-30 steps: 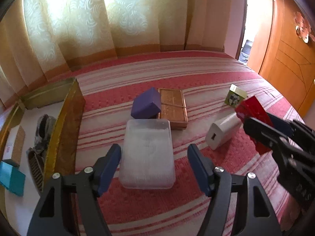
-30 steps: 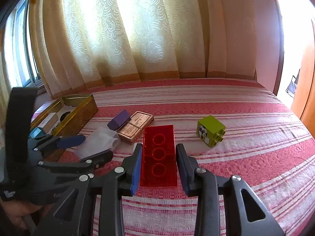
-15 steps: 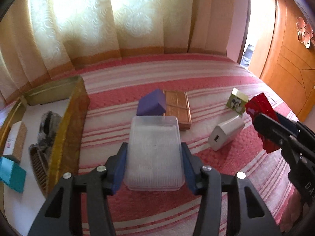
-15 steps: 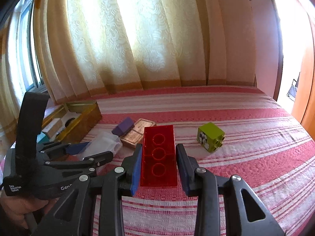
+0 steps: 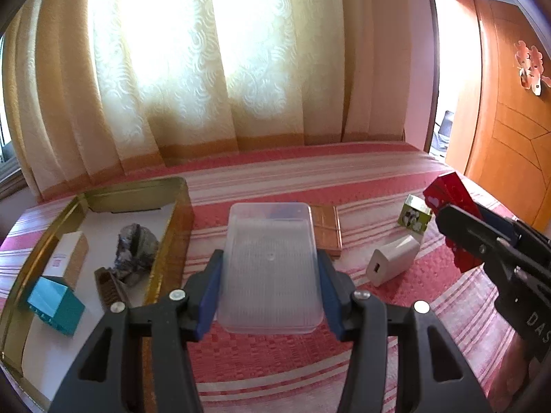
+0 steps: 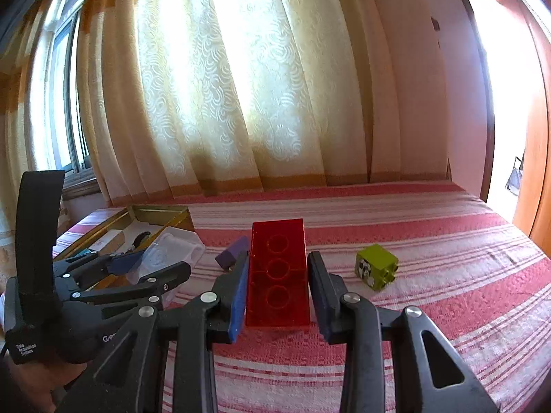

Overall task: Organize rigid objects
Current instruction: 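Carry the red brick and clear plastic box over the gold tray with both tools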

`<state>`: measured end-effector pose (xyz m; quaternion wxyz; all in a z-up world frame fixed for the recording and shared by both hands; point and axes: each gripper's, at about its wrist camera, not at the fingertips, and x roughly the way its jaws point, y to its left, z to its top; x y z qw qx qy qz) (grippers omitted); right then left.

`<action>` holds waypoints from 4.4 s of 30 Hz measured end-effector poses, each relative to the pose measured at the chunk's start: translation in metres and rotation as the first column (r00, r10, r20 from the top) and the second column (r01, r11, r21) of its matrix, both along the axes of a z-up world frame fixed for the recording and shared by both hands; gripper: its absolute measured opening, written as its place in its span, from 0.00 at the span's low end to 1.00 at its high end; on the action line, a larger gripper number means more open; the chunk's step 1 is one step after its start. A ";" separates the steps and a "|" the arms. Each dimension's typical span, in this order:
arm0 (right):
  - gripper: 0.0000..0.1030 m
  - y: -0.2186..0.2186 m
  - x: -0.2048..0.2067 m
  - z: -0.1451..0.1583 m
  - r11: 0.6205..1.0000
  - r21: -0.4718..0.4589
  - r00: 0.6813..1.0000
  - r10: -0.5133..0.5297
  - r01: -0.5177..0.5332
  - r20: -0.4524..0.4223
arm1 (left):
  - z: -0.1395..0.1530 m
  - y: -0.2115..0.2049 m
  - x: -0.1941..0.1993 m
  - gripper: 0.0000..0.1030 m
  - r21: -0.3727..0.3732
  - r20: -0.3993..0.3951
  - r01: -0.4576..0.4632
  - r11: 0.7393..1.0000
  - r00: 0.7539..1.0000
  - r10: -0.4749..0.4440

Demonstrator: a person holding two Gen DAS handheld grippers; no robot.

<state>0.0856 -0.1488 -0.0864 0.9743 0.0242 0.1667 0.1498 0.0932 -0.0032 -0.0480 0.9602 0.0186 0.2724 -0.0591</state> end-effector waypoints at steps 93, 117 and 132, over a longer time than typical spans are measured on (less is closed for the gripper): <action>0.35 0.101 -0.033 0.005 0.982 -0.082 0.971 0.183 -0.172 0.152 | 0.015 0.083 -0.073 0.50 -0.096 0.220 -0.140 0.985 0.963 0.159; 0.35 0.126 -0.036 0.003 0.967 -0.099 0.957 0.248 -0.235 0.149 | 0.014 0.117 -0.078 0.50 -0.157 0.194 -0.199 0.967 0.954 0.227; 0.35 0.141 -0.036 0.003 0.957 -0.115 0.948 0.283 -0.268 0.144 | 0.014 0.130 -0.078 0.50 -0.165 0.185 -0.227 0.960 0.949 0.256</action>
